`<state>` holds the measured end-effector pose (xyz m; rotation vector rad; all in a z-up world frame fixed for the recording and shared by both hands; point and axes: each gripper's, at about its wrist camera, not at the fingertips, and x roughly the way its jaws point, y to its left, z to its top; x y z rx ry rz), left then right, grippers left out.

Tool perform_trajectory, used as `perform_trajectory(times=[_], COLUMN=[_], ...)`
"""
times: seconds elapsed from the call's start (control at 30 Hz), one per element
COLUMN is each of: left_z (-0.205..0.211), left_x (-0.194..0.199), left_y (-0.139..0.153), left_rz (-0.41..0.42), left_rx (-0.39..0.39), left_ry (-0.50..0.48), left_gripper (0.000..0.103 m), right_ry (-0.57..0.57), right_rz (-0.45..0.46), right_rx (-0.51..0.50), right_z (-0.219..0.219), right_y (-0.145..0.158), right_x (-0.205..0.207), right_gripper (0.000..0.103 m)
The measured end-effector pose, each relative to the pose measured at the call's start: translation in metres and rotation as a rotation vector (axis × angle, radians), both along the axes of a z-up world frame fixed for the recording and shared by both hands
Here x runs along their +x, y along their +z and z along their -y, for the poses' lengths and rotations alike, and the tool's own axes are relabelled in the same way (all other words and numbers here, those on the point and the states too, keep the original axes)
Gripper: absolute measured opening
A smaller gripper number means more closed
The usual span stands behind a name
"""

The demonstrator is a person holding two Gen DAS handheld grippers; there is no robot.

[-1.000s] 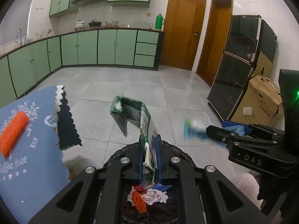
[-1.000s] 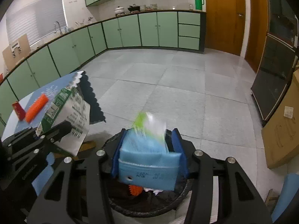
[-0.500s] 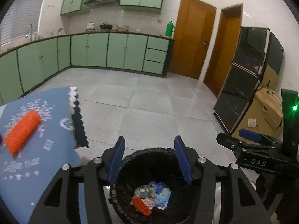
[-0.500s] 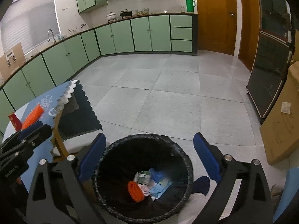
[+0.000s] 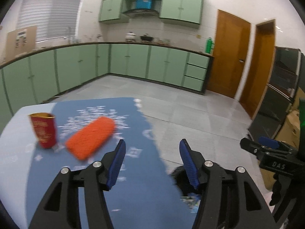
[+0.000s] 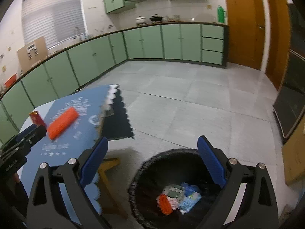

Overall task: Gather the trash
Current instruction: 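Move both open tools back toward the red cup and orange net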

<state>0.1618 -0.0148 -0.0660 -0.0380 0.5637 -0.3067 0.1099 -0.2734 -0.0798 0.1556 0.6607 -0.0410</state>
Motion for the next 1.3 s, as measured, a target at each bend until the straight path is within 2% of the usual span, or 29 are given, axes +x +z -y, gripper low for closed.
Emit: perform_trajectory(times=[0.4, 0.67, 0.87, 1.07, 1.3], left_z=[-0.107, -0.170, -0.189, -0.195, -0.196], left_x=[0.014, 0.033, 0.046, 0.051, 0.059], left_y=[-0.001, -0.008, -0.021, -0.030, -0.041], left_rz=[0.016, 0.008, -0.013, -0.031, -0.056], left_rx=[0.040, 0.046, 0.042, 0.041, 0.042], left_ry=[0.201, 0.322, 0.357, 0.363, 0.352], left_gripper=[0.058, 0.058, 0.058, 0.058, 0.058], right_ry=[0.214, 0.297, 0.307, 0.258, 0.232], right_rz=[0.050, 0.026, -0.029, -0.113, -0.184], right_rx=[-0.005, -0.014, -0.034, -0.075, -0.084], right_z=[-0.120, -0.176, -0.206, -0.223, -0.228], right_y=[0.012, 0.004, -0.017, -0.044, -0.059], right_x=[0.057, 0.098, 0.125, 0.150, 0.167], right_gripper=[0.092, 0.092, 0.092, 0.091, 0.085])
